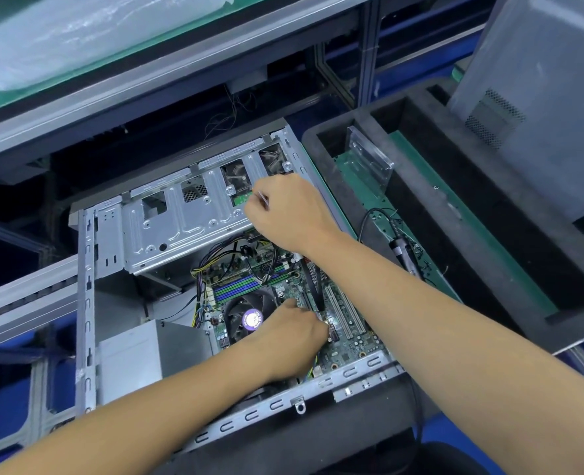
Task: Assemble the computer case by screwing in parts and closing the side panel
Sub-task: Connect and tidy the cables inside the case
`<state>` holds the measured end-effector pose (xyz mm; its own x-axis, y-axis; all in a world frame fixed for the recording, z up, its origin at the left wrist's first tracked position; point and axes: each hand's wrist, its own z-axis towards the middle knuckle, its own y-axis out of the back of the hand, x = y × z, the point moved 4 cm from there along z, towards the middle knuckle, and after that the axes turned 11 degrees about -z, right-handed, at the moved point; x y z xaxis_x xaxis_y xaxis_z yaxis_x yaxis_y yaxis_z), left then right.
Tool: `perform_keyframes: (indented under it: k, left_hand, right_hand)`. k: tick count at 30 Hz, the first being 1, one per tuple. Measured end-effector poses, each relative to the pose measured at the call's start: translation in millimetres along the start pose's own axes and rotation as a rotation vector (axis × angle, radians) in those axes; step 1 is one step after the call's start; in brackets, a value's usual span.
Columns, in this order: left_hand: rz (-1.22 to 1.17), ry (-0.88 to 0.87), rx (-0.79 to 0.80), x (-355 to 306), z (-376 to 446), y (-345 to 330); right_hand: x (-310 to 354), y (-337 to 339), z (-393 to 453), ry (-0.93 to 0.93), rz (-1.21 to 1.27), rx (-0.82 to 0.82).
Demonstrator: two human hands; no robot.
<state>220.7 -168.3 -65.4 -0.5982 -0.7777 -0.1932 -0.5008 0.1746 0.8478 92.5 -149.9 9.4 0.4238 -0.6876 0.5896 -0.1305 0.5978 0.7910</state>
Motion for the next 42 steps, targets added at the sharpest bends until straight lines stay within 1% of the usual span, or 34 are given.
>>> perform_keyframes:
  k: [9, 18, 25, 37, 42]
  left_hand:
    - [-0.002, 0.067, -0.036, -1, 1, 2]
    - [-0.034, 0.043, -0.067, -2, 1, 2]
    - [0.0, 0.037, -0.054, -4, 3, 1]
    - [-0.032, 0.04, -0.004, -6, 7, -1]
    - [-0.07, 0.075, 0.034, -4, 9, 0]
  right_hand:
    - [1, 1, 0, 0.004, 0.012, 0.007]
    - [0, 0, 0, 0.003, 0.01, 0.004]
    - [0, 0, 0, 0.005, 0.013, 0.0]
    - [2, 1, -1, 0.006, -0.005, 0.014]
    - [2, 2, -2, 0.001, -0.004, 0.01]
